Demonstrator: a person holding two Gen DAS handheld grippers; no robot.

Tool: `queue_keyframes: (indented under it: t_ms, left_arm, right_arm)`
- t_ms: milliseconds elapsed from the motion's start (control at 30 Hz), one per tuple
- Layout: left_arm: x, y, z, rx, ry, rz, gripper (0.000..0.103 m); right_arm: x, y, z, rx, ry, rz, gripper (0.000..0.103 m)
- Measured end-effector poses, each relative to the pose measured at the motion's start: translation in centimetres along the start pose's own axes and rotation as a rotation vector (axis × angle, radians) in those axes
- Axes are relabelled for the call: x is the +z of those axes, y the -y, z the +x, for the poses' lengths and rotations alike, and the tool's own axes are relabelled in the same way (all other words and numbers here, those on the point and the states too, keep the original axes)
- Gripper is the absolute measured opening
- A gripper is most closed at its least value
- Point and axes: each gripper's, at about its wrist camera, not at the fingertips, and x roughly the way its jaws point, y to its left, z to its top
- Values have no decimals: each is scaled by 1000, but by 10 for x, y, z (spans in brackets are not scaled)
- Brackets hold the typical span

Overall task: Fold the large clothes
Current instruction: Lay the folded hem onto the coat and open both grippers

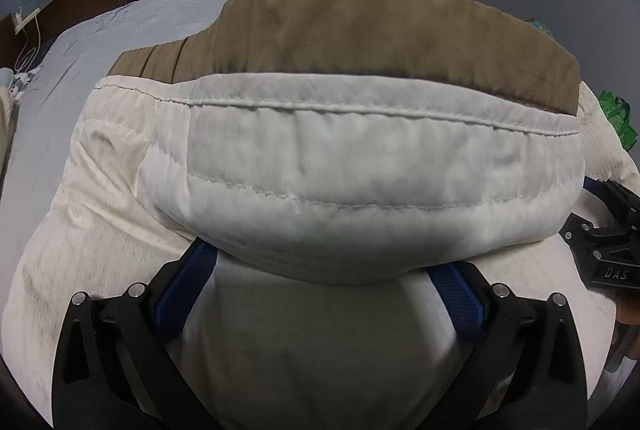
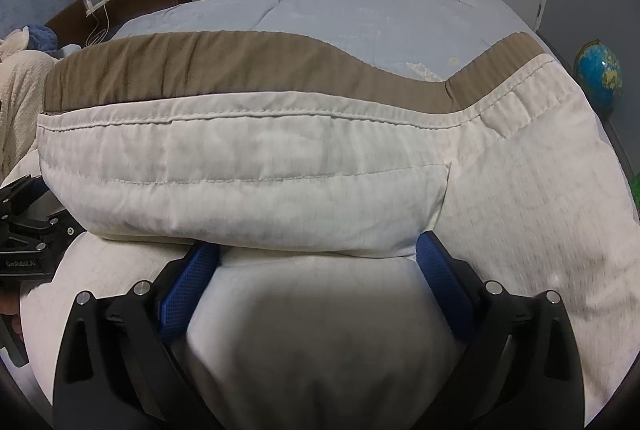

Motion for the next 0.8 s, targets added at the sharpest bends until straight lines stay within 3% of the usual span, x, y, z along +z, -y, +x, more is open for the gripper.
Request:
queue_keyframes:
  t_ms: [200,400,500,567,667,733,800]
  left_arm:
    - [-1,1,0,4,1,0,98]
    - [16,-2,-11,-21,-60,-18,96]
    - [25,-6,-34,-63,-13,-50,94]
    - [35,-5,-57,-94,69,-46,94]
    - [56,0,-79,-98,155,-7,94]
    - [73,4,-80,-79,165,13,94]
    - [87,5,-68,-36,133,27,94]
  right_arm:
    - [1,2,2,1,0,-1,94]
    - [12,2,0,20,-50,8,94]
    - [17,5,-11,44,-43,17,94]
    - [20,8,-21,61,-17,31,94]
    - [31,13,-47,100,89,43,93]
    - [46,16,-58,108,137,52,93]
    - [61,21,-55,104,129,78,93]
